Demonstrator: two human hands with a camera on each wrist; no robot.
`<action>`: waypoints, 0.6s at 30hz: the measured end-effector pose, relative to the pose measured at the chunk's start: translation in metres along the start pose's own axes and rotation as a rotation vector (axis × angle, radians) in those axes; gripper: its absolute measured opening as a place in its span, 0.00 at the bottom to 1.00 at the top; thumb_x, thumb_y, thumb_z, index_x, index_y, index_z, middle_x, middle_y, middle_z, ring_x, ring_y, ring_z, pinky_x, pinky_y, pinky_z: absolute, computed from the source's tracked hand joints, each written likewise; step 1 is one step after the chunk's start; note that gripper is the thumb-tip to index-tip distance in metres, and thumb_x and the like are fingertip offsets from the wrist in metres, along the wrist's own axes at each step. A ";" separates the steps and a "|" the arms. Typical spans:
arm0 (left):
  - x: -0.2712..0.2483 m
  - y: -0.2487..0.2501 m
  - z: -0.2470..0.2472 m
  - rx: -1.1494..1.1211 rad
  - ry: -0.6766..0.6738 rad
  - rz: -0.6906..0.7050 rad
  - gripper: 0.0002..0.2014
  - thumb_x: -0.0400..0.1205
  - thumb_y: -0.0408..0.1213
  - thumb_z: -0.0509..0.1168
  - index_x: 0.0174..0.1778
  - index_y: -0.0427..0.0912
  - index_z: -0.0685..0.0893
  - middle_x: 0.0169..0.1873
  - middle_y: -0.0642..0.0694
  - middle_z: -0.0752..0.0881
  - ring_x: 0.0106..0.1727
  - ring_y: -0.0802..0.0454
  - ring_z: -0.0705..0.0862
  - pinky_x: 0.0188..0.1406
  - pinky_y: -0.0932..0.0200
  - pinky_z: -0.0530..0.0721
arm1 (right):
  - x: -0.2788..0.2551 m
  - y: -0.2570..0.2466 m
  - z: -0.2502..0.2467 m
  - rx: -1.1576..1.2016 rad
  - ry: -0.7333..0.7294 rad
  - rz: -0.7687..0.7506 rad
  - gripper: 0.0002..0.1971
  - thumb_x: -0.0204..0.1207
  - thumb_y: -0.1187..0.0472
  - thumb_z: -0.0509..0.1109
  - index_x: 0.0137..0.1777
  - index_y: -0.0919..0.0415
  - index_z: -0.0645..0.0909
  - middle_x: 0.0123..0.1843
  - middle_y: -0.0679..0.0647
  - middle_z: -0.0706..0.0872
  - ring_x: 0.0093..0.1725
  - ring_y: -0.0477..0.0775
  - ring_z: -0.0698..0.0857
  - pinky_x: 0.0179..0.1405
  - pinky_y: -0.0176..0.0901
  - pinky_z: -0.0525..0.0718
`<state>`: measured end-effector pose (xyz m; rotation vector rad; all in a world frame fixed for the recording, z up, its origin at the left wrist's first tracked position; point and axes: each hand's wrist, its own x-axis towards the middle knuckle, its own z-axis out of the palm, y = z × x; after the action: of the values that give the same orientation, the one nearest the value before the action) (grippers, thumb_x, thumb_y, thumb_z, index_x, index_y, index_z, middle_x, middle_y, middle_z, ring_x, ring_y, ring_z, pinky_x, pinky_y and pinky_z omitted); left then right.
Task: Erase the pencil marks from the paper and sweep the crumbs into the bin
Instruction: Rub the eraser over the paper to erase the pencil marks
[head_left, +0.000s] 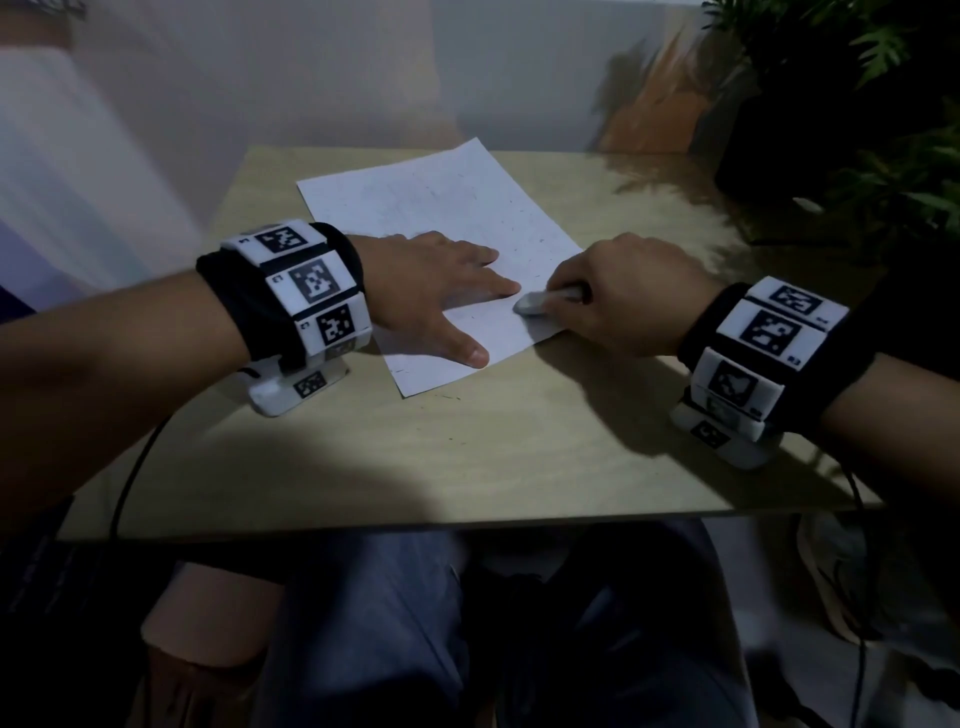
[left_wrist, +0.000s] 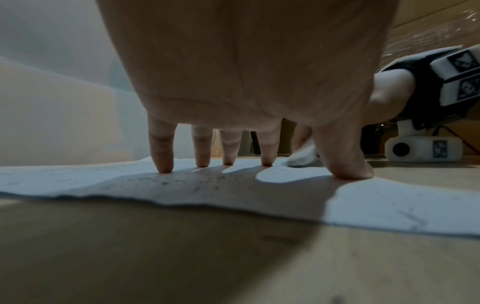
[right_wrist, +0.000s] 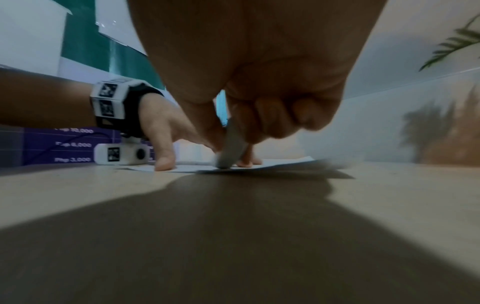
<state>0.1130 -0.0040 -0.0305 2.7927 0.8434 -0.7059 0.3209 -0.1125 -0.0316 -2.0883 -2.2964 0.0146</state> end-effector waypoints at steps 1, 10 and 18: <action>0.000 0.001 0.000 0.002 0.005 0.001 0.49 0.70 0.80 0.56 0.87 0.71 0.46 0.89 0.58 0.43 0.89 0.45 0.46 0.85 0.31 0.54 | -0.001 0.000 0.001 -0.059 0.028 0.013 0.25 0.80 0.31 0.57 0.42 0.50 0.84 0.39 0.53 0.86 0.40 0.62 0.82 0.35 0.48 0.76; 0.001 -0.001 0.000 0.006 -0.004 0.003 0.51 0.67 0.83 0.52 0.86 0.72 0.45 0.89 0.58 0.42 0.89 0.45 0.45 0.85 0.30 0.54 | -0.011 0.010 0.000 0.043 -0.009 0.022 0.29 0.78 0.28 0.59 0.41 0.53 0.86 0.35 0.52 0.86 0.37 0.59 0.82 0.38 0.51 0.82; -0.004 0.004 -0.002 -0.048 -0.013 0.014 0.48 0.73 0.76 0.58 0.88 0.69 0.46 0.89 0.60 0.39 0.89 0.53 0.39 0.88 0.37 0.47 | -0.020 0.012 0.000 0.104 0.003 -0.016 0.24 0.78 0.30 0.60 0.47 0.49 0.86 0.39 0.48 0.88 0.40 0.57 0.82 0.39 0.50 0.81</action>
<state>0.1134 -0.0084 -0.0266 2.7461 0.8260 -0.6917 0.3350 -0.1309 -0.0322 -2.0189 -2.2582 0.1265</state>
